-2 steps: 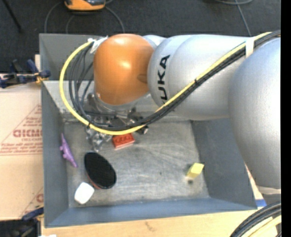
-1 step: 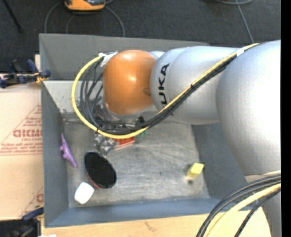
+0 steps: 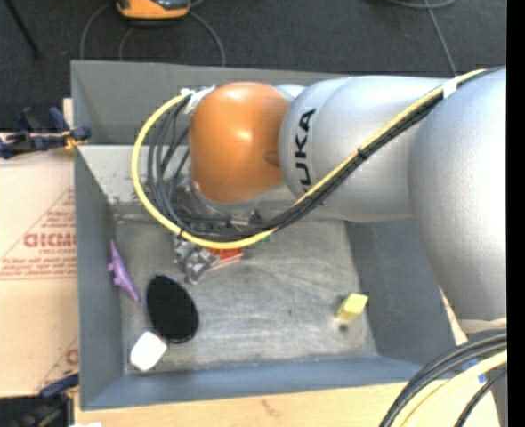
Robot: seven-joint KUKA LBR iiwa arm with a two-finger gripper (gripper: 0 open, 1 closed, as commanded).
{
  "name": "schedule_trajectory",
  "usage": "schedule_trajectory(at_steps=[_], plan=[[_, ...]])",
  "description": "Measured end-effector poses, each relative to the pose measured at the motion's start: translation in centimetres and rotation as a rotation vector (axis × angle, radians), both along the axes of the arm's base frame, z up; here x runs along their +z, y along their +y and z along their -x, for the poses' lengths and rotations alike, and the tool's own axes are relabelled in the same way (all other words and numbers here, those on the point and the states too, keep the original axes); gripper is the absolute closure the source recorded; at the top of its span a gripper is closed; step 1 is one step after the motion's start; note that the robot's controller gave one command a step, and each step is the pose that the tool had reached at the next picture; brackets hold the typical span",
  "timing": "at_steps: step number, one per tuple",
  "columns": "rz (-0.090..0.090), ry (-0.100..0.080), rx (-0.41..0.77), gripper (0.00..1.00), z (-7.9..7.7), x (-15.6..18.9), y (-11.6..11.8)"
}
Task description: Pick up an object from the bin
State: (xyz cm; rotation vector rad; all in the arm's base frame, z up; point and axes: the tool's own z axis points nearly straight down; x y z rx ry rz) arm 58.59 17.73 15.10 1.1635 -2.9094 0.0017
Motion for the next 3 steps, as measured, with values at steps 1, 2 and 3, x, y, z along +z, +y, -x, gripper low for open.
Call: schedule_trajectory(at_steps=[1,2,3], plan=[[-0.005,-0.007,0.02,1.0,5.2,4.4,1.5],[-0.005,-0.006,0.035,1.0,5.9,10.1,1.4],[-0.005,-0.013,0.162,1.0,6.8,14.0,0.9]])
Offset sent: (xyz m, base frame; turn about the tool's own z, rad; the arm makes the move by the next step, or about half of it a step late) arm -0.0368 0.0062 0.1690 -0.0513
